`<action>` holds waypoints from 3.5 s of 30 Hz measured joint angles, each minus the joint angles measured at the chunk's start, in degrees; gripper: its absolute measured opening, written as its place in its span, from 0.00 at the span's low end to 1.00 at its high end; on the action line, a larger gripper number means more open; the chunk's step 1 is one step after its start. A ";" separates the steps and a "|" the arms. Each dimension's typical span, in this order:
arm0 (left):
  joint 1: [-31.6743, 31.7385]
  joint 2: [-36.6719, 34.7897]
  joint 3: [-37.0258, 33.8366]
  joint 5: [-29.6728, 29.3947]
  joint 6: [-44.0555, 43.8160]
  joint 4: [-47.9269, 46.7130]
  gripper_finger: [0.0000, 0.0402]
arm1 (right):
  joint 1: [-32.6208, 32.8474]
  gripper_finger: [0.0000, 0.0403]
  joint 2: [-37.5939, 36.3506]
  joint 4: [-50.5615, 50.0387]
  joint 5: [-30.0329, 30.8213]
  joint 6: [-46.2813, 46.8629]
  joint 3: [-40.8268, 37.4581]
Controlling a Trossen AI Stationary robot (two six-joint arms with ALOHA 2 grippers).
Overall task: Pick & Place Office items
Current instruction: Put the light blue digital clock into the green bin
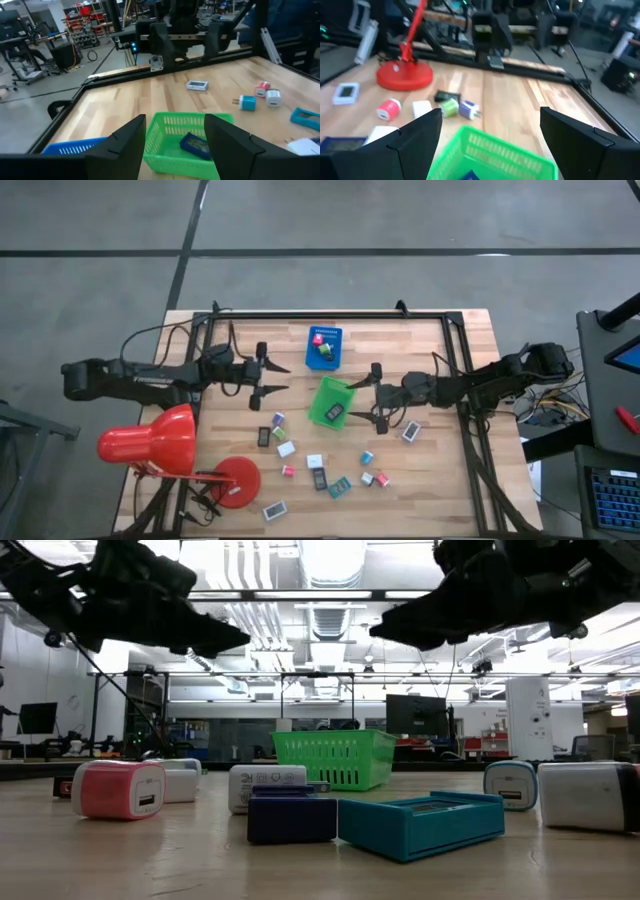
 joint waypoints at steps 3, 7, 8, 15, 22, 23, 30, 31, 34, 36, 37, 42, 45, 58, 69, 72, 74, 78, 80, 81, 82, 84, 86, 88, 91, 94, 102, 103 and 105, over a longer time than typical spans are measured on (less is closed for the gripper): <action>-0.04 -0.89 -1.39 -1.09 -0.03 0.14 0.51 | 0.44 0.81 2.11 0.27 1.92 0.33 1.03; 0.00 -1.12 -1.83 -3.05 -2.15 -1.36 0.51 | 0.80 0.81 5.10 0.31 2.95 1.45 2.67; 0.00 -1.08 -1.83 -3.38 -2.19 -2.15 0.51 | 0.96 0.81 5.85 0.25 2.95 1.73 3.01; -0.07 -1.01 -1.83 -2.35 -3.80 -4.75 0.51 | 2.13 0.81 10.15 0.09 2.91 2.16 6.64; -0.11 -1.08 -1.83 1.81 -2.15 -4.32 0.51 | 3.81 0.81 11.59 -0.26 2.91 3.04 8.25; -0.09 -1.08 -1.83 1.81 -2.15 -4.34 0.51 | 4.18 0.81 11.57 -0.12 2.98 3.19 8.34; -0.11 -1.08 -1.83 1.81 -2.53 -2.85 0.51 | 7.44 0.81 11.47 -0.12 7.61 3.39 7.86; -0.16 -1.08 -1.83 1.81 -2.75 -2.66 0.51 | 7.91 0.81 11.47 -0.13 7.86 3.40 7.75; -0.17 -1.08 -1.84 1.84 -2.80 -2.55 0.51 | 9.27 0.81 11.47 -0.16 8.36 3.23 7.45; -0.17 -1.08 -2.20 1.84 -2.80 -1.97 0.51 | 9.97 0.81 11.47 -0.06 8.40 3.16 7.43; -0.17 -1.08 -2.57 1.84 -2.80 -0.96 0.51 | 10.20 0.81 11.47 -0.05 8.40 3.16 7.41; -0.17 -1.12 -6.72 1.82 -3.84 8.74 0.51 | 11.49 0.81 11.47 -0.06 8.47 5.62 7.08; -0.17 -1.16 -9.44 0.98 -4.73 14.50 0.51 | 13.07 0.81 11.49 -0.13 9.68 7.36 6.62; -0.38 -3.20 -14.92 -0.68 -9.34 20.52 0.51 | 19.58 0.81 12.26 0.98 21.14 9.46 6.55; -0.37 -4.29 -16.08 -2.78 -7.50 21.43 0.51 | 21.18 0.81 23.94 0.59 11.98 17.68 12.86; -0.37 -4.30 -16.08 -2.82 -6.45 21.42 0.51 | 22.01 0.81 25.87 -12.10 10.88 20.64 18.13; -0.37 -4.33 -16.08 -2.85 -6.13 21.49 0.51 | 22.87 0.81 26.46 -17.98 10.15 21.62 21.55; -0.37 -4.29 -16.08 -3.24 -5.58 21.42 0.51 | 24.78 0.81 26.08 -25.88 8.10 22.84 26.48; -0.37 -4.29 -16.08 -3.46 -5.13 21.40 0.51 | 25.74 0.81 25.37 -29.58 7.18 23.84 28.61; -0.37 -4.29 -16.08 -3.74 -4.87 21.43 0.51 | 26.20 0.81 25.10 -31.81 6.87 24.33 29.86; -0.37 -4.29 -16.08 -3.93 -4.71 21.39 0.51 | 26.61 0.81 25.02 -34.22 6.79 24.93 31.27; -0.37 -4.29 -16.08 -4.09 -4.41 21.41 0.51 | 27.22 0.81 25.11 -39.98 5.89 26.13 34.08; -0.37 -4.29 -16.08 -4.11 -4.27 21.38 0.51 | 27.55 0.81 26.18 -44.86 5.23 27.20 36.96; -0.37 -4.29 -16.08 -4.11 -4.27 21.42 0.51 | 27.83 0.81 27.32 -49.42 4.87 27.29 39.50; -0.37 -4.29 -16.08 -4.13 -4.29 21.43 0.51 | 27.83 0.81 28.98 -54.17 3.50 27.19 42.79; -0.37 -4.29 -16.08 -4.22 -4.31 21.36 0.51 | 27.76 0.81 30.43 -56.90 2.13 26.97 44.71; -0.33 -4.57 -16.08 -4.26 -3.64 21.55 0.51 | 27.17 0.81 34.65 -61.71 0.99 24.86 47.98; -0.33 -4.57 -16.08 -4.26 -3.64 21.52 0.51 | 27.11 0.81 35.05 -62.51 0.92 24.46 48.29; -0.33 -4.66 -16.08 -4.26 -3.66 21.38 0.51 | 26.86 0.81 35.76 -63.03 0.56 23.92 49.20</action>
